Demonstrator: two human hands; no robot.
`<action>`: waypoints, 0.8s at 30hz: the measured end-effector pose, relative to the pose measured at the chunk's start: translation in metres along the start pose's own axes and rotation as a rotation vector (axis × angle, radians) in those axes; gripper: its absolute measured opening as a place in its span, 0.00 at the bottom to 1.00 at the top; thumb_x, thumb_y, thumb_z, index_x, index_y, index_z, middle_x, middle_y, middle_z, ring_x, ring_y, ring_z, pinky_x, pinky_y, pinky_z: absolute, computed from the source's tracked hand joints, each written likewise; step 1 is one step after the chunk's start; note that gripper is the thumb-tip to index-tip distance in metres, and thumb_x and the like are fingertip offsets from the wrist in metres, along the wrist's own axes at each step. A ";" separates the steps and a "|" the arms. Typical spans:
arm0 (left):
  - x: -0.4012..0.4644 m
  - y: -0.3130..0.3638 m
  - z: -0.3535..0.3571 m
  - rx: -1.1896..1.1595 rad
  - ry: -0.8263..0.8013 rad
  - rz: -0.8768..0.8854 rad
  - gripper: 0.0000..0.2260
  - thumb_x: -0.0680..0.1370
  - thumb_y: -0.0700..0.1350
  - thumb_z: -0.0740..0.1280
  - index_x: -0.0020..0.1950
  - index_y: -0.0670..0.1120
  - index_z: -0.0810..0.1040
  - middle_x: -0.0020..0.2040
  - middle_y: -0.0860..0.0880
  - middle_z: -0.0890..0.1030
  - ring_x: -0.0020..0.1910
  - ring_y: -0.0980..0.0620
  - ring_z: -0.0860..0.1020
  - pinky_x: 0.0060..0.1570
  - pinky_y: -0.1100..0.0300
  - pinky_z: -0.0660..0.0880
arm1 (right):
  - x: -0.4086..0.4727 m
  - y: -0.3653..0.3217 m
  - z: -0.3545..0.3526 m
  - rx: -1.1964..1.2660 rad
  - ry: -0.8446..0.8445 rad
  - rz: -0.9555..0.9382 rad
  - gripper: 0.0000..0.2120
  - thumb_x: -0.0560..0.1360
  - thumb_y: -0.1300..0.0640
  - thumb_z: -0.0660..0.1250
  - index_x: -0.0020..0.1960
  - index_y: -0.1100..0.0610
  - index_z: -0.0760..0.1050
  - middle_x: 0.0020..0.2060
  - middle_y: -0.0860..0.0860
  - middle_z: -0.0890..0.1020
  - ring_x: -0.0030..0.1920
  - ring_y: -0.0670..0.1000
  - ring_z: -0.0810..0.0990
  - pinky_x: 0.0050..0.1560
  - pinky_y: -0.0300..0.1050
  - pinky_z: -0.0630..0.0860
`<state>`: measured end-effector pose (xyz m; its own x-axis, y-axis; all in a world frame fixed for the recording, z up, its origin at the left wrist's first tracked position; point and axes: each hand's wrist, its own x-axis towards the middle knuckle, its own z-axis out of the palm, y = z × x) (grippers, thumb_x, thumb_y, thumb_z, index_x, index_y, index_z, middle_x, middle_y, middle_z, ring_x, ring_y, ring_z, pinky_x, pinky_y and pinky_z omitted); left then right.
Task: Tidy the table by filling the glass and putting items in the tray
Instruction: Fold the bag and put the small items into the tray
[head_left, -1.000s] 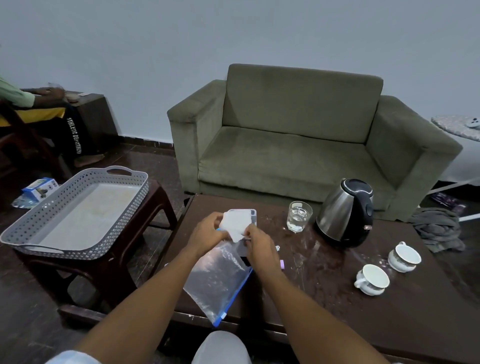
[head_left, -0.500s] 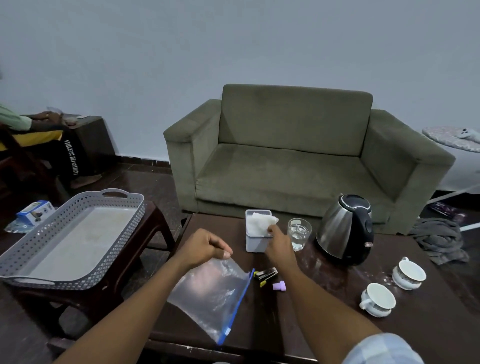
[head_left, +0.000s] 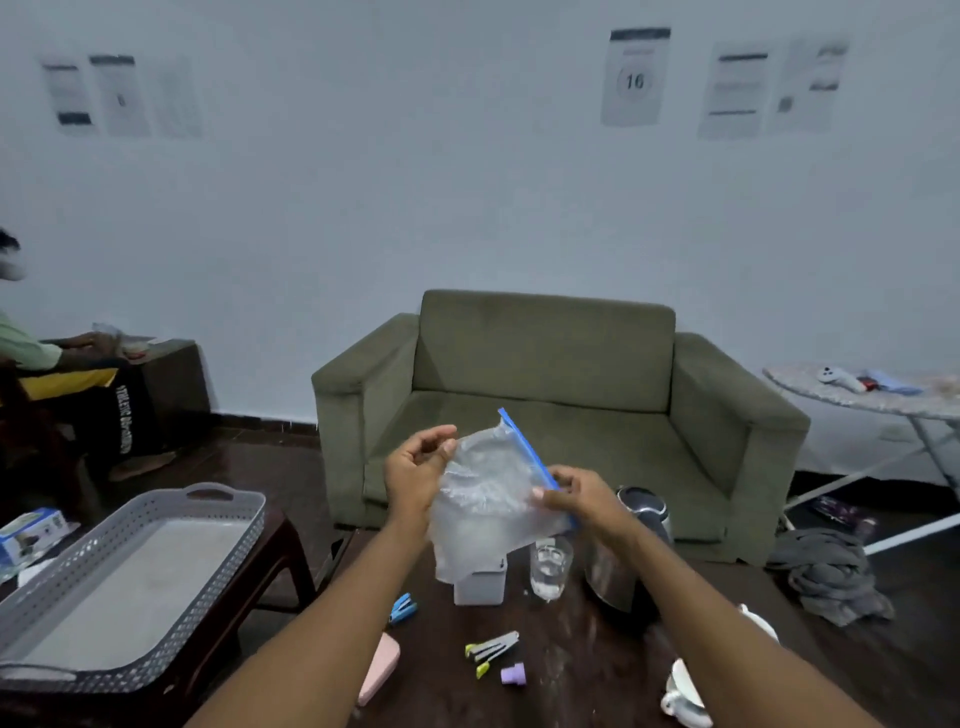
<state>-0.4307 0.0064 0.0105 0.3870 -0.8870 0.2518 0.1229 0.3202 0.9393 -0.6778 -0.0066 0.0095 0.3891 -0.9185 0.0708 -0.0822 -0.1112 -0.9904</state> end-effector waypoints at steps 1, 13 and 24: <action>0.000 0.010 0.010 -0.017 0.019 0.002 0.07 0.77 0.35 0.74 0.52 0.45 0.87 0.48 0.45 0.87 0.48 0.47 0.84 0.57 0.45 0.81 | -0.001 -0.018 -0.012 -0.151 0.037 -0.057 0.08 0.75 0.63 0.77 0.53 0.61 0.84 0.41 0.52 0.88 0.39 0.49 0.85 0.45 0.46 0.79; 0.002 0.128 0.111 0.659 -0.392 0.478 0.13 0.66 0.48 0.80 0.50 0.52 0.88 0.43 0.58 0.85 0.44 0.59 0.82 0.53 0.52 0.79 | -0.020 -0.151 -0.074 -0.591 0.301 -0.315 0.15 0.69 0.60 0.82 0.52 0.49 0.84 0.41 0.48 0.89 0.41 0.44 0.83 0.46 0.41 0.79; -0.014 0.158 0.140 0.887 -0.274 0.728 0.13 0.68 0.67 0.73 0.47 0.62 0.86 0.63 0.61 0.77 0.69 0.61 0.69 0.70 0.45 0.59 | -0.044 -0.158 -0.080 -0.260 0.521 -0.346 0.07 0.72 0.64 0.80 0.45 0.59 0.83 0.38 0.58 0.89 0.35 0.49 0.86 0.38 0.42 0.81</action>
<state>-0.5441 0.0226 0.1879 -0.1187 -0.6668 0.7357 -0.7658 0.5332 0.3597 -0.7549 0.0208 0.1722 -0.0547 -0.8692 0.4915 -0.2757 -0.4599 -0.8441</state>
